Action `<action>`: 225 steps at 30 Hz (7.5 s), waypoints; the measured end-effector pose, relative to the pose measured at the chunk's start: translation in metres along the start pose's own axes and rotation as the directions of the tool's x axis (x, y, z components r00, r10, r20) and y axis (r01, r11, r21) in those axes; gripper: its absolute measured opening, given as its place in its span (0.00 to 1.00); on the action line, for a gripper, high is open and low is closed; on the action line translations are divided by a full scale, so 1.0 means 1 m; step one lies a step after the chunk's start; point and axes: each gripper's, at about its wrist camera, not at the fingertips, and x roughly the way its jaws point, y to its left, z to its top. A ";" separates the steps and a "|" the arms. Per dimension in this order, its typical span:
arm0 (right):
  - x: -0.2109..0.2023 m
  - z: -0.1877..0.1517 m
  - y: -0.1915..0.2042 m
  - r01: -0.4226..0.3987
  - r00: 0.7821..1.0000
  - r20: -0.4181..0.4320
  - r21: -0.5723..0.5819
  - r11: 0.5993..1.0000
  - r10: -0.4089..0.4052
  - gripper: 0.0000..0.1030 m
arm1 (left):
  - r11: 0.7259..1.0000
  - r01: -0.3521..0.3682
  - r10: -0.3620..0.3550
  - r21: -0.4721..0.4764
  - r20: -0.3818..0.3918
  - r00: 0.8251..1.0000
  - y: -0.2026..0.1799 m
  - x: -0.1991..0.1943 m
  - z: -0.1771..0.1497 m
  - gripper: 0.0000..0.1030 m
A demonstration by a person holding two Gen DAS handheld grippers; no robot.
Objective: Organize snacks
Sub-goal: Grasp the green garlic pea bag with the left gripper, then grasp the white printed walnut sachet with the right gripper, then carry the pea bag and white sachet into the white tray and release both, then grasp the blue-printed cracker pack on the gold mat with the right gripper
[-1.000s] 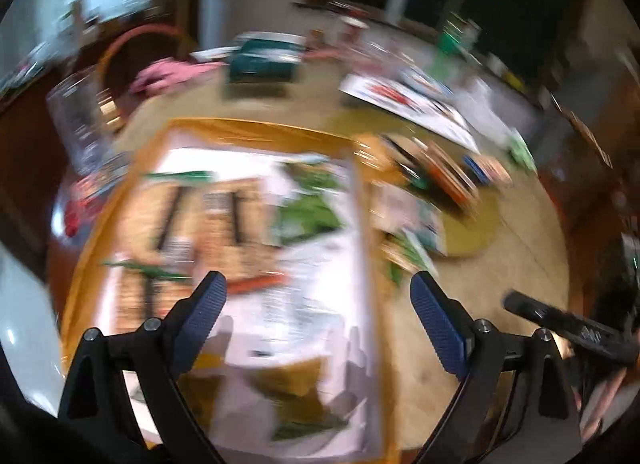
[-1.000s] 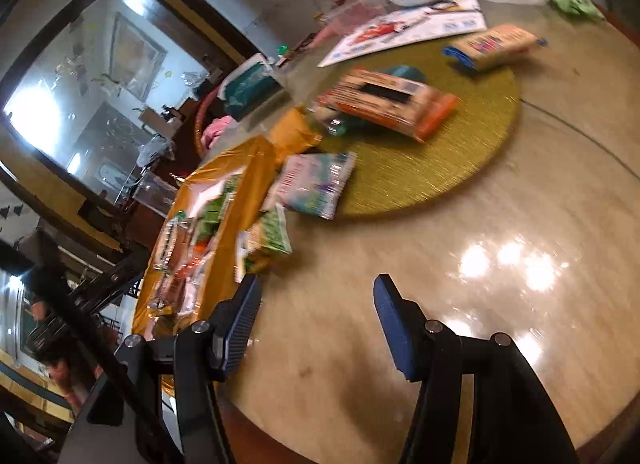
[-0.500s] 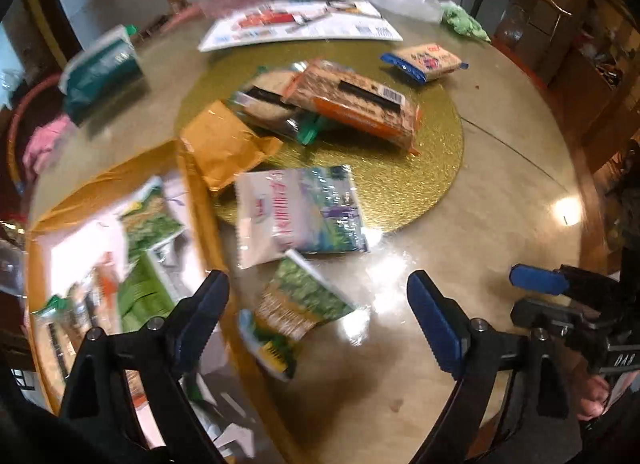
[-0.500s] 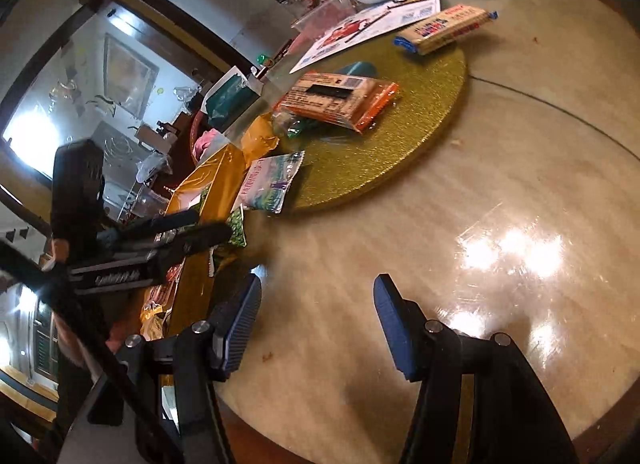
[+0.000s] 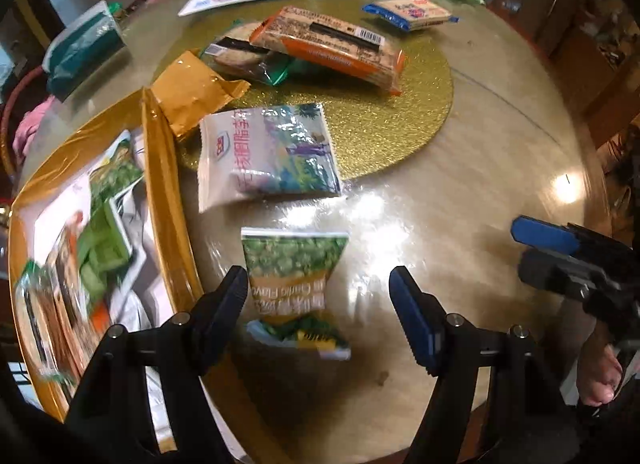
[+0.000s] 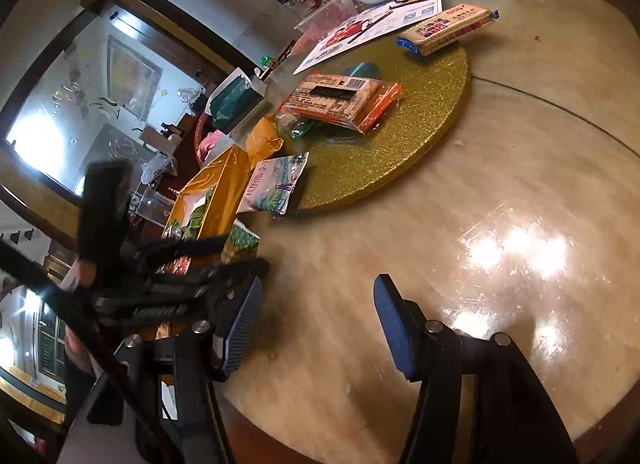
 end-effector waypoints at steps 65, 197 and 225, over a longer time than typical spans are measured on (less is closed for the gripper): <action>0.088 0.012 0.088 0.289 0.924 -0.044 -0.571 0.769 -0.380 0.65 | 0.908 0.173 -0.040 -0.381 0.334 0.942 0.000 -0.098 -0.134 0.33; 0.039 0.174 -0.024 0.355 0.935 0.057 -0.144 0.924 -0.351 0.77 | 0.921 0.006 0.120 -0.389 0.299 0.946 -0.005 -0.086 -0.090 0.80; 0.016 0.142 -0.056 0.612 0.788 0.025 -0.143 0.778 -0.616 0.53 | 0.920 0.039 0.063 -0.391 0.246 0.967 -0.022 -0.060 -0.019 0.80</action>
